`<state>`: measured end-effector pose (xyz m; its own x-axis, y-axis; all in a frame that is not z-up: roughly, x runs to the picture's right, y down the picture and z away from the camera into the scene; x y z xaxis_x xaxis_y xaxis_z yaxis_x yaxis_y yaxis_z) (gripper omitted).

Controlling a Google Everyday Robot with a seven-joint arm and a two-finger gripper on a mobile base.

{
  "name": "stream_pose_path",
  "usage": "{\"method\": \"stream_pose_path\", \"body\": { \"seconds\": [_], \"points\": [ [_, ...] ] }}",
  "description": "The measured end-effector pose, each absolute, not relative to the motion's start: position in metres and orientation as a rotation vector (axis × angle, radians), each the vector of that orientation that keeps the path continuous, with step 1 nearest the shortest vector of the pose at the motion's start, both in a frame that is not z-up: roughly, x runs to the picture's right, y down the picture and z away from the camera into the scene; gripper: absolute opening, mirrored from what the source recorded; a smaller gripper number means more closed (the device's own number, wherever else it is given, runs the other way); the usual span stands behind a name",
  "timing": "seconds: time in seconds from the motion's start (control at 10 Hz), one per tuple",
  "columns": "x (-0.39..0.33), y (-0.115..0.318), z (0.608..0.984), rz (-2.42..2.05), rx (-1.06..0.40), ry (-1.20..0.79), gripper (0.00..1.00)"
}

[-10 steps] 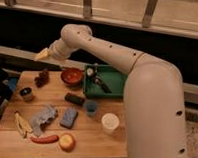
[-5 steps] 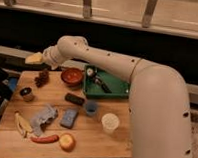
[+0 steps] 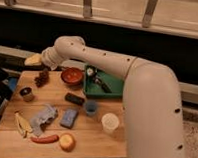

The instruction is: Place grapes in tray

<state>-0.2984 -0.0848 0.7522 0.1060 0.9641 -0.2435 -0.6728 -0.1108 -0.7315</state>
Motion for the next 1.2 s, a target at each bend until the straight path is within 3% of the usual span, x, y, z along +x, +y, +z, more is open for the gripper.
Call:
{"method": "stream_pose_path", "body": {
  "seconds": [0.4, 0.7, 1.2],
  "points": [
    [-0.348, -0.082, 0.783, 1.372, -0.862, -0.413, 0.8],
    [-0.348, -0.068, 0.82, 1.411, -0.774, -0.372, 0.8],
    [-0.352, -0.062, 0.838, 1.498, -0.769, -0.409, 0.8]
  ]
}}
